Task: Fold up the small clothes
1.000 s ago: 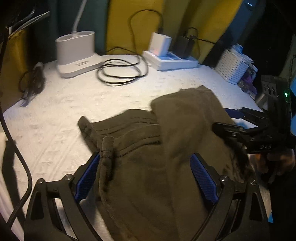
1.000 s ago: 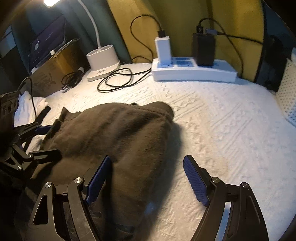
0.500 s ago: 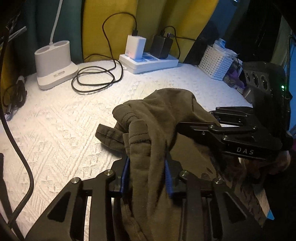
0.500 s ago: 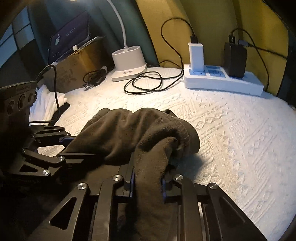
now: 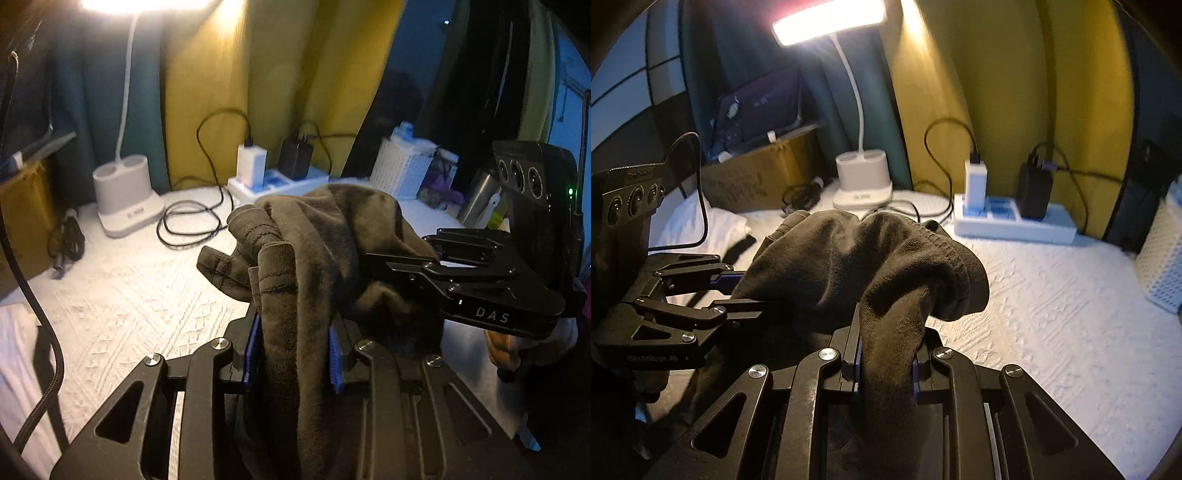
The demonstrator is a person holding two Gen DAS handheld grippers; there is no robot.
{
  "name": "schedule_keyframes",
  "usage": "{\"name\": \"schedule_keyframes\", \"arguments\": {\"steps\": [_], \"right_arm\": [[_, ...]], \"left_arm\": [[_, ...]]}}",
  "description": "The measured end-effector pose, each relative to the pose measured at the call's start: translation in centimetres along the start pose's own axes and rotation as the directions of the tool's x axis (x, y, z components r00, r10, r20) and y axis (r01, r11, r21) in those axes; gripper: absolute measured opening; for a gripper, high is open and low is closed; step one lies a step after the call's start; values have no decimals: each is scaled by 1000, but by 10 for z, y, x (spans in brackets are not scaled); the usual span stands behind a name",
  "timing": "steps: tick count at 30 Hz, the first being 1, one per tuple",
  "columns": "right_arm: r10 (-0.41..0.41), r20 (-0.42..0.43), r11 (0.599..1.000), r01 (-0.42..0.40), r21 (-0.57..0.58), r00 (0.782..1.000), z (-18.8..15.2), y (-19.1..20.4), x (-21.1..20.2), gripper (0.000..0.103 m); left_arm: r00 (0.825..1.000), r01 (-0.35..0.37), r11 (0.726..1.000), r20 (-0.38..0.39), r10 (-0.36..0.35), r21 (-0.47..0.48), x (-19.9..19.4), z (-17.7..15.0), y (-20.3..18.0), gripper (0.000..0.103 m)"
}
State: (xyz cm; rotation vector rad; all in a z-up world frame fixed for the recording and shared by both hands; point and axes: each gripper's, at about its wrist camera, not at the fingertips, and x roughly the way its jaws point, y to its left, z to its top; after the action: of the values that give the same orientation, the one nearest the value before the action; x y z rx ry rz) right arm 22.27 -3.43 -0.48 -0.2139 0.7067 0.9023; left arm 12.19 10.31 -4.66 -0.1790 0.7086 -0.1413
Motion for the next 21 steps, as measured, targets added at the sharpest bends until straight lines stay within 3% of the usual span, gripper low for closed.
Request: {"name": "schedule_keyframes", "arguments": {"steps": [21], "right_arm": [[-26, 210, 995, 46, -92, 977, 0, 59, -128, 19]], "left_arm": [[979, -30, 996, 202, 12, 85, -107, 2, -49, 29]]}}
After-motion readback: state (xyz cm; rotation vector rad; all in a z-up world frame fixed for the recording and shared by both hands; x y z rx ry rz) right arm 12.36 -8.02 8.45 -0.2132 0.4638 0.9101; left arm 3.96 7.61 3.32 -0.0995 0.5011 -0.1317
